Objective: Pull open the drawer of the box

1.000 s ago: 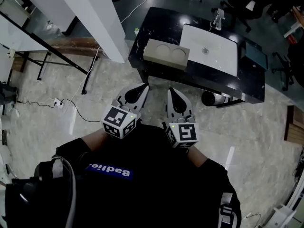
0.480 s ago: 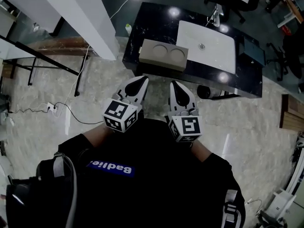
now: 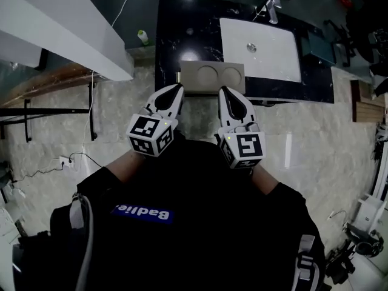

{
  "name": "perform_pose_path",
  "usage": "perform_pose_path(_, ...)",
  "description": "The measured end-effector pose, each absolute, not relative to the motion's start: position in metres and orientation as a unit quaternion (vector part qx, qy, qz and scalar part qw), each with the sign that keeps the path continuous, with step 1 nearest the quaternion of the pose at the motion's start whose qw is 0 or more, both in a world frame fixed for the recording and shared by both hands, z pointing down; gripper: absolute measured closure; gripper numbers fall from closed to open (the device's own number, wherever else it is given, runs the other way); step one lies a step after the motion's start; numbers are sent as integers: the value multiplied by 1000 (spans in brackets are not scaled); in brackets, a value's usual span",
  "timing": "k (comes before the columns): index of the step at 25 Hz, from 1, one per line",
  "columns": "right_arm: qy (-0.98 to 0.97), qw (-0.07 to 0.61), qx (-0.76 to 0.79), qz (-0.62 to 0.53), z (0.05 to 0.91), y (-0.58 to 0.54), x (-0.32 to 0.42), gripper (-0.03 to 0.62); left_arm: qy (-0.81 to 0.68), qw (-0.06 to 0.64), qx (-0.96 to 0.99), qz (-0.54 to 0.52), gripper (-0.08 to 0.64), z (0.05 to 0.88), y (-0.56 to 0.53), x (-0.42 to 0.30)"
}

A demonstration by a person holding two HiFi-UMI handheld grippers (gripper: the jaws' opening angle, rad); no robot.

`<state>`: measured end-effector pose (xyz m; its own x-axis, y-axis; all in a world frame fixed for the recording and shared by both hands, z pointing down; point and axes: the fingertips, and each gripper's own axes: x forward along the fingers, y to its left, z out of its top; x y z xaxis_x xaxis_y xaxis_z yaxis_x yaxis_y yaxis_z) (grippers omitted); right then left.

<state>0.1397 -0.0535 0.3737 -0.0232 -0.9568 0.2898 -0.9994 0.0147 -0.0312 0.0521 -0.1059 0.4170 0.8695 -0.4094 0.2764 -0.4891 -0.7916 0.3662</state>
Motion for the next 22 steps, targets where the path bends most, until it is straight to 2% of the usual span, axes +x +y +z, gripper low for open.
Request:
perform_pose_path(7, -668, 130, 721, 134, 389, -91, 154, 592, -213, 322, 915, 116, 560, 470, -155, 37)
perform_pose_path(15, -645, 162, 733, 142, 411, -114, 211, 592, -231, 364, 892, 140, 560, 497, -177, 52)
perform_pose_path(22, -667, 219, 692, 170, 451, -130, 234, 591, -272, 399, 861, 159, 558, 518, -183, 55)
